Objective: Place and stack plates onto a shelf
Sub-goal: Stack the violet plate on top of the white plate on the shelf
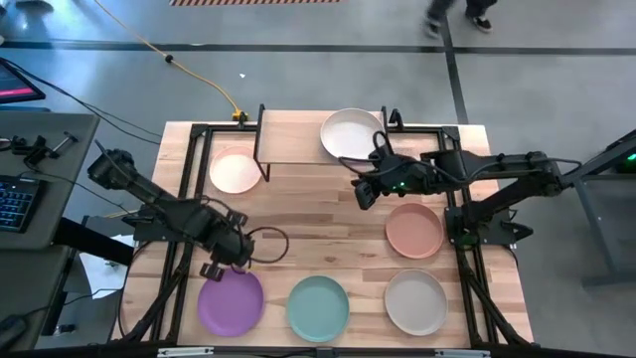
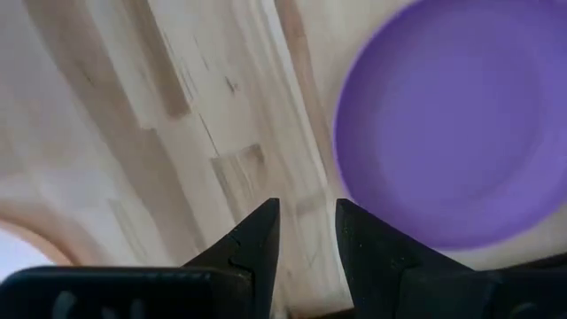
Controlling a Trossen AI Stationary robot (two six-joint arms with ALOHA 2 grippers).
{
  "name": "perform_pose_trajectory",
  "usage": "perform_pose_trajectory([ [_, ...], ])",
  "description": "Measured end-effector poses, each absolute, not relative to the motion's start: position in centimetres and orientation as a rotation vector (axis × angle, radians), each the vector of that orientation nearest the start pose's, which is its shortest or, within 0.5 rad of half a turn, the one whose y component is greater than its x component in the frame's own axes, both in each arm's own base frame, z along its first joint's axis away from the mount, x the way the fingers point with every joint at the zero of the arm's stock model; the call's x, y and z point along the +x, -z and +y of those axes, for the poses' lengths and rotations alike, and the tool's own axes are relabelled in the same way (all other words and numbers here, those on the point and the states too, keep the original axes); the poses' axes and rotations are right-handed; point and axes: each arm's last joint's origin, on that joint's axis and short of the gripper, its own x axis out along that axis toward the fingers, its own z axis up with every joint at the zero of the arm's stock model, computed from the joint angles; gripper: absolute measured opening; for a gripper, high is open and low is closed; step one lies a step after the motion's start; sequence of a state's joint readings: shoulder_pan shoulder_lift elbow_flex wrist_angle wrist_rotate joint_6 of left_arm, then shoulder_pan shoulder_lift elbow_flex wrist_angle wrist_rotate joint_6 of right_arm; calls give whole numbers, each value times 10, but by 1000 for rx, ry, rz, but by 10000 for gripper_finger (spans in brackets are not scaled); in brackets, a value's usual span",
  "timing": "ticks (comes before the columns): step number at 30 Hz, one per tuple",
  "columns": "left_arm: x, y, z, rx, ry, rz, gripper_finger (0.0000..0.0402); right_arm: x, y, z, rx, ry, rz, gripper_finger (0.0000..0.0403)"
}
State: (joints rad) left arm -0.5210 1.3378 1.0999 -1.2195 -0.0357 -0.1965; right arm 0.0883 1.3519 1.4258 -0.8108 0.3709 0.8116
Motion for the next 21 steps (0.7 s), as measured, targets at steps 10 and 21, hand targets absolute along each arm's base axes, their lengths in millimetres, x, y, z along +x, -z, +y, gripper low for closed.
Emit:
perform_pose_trajectory([
  [10,176,-225,-116,205,206,1483,104,294,-351,15,568,573,662,129],
  [21,167,-199,-129,158,221,1445,104,298,-345,15,558,588,693,129],
])
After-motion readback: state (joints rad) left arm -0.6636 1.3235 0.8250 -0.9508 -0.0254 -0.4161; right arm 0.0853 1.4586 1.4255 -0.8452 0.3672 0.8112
